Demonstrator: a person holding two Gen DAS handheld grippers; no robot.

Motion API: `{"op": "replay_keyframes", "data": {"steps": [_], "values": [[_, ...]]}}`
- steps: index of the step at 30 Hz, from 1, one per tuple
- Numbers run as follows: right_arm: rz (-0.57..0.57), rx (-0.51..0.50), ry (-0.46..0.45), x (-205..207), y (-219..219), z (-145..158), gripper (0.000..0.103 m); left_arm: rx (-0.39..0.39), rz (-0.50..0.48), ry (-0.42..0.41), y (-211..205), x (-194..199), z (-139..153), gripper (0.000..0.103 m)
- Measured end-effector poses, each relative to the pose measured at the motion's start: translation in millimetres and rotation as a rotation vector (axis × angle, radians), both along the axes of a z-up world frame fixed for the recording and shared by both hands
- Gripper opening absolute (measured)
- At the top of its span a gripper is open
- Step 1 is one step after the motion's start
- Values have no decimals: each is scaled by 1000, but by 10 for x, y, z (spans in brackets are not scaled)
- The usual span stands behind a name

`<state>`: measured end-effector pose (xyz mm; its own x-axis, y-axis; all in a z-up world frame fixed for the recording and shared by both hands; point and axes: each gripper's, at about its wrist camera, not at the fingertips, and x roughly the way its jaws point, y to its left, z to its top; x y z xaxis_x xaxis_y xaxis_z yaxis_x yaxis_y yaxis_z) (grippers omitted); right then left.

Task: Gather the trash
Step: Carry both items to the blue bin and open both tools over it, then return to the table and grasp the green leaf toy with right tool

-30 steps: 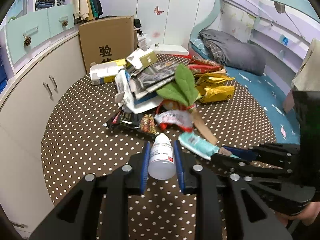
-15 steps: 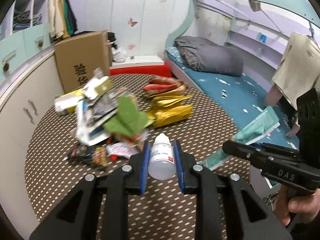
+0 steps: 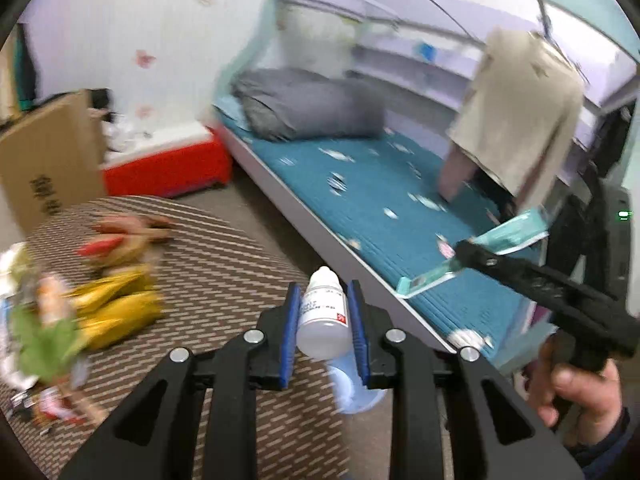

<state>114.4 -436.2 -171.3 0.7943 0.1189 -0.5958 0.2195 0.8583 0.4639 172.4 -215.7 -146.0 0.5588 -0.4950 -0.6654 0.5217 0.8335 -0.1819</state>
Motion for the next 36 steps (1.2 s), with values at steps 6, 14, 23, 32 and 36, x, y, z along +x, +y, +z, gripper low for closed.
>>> {"op": "replay_keyframes", "data": {"steps": [6, 14, 23, 32, 36], "values": [[-94, 34, 174, 182, -472, -741, 19, 76, -117, 146, -884, 271, -572, 24], [-122, 95, 293, 332, -784, -1411, 19, 190, -185, 302, -1555, 488, -1346, 24], [-207, 248, 335, 229, -1023, -1800, 80, 252, -184, 323, -1704, 673, -1575, 88], [-281, 228, 280, -39, -985, -1500, 97, 218, -159, 251, -1478, 550, -1253, 89], [-298, 197, 228, -138, -901, -1201, 97, 195, -152, 178, -1341, 404, -978, 89]]}}
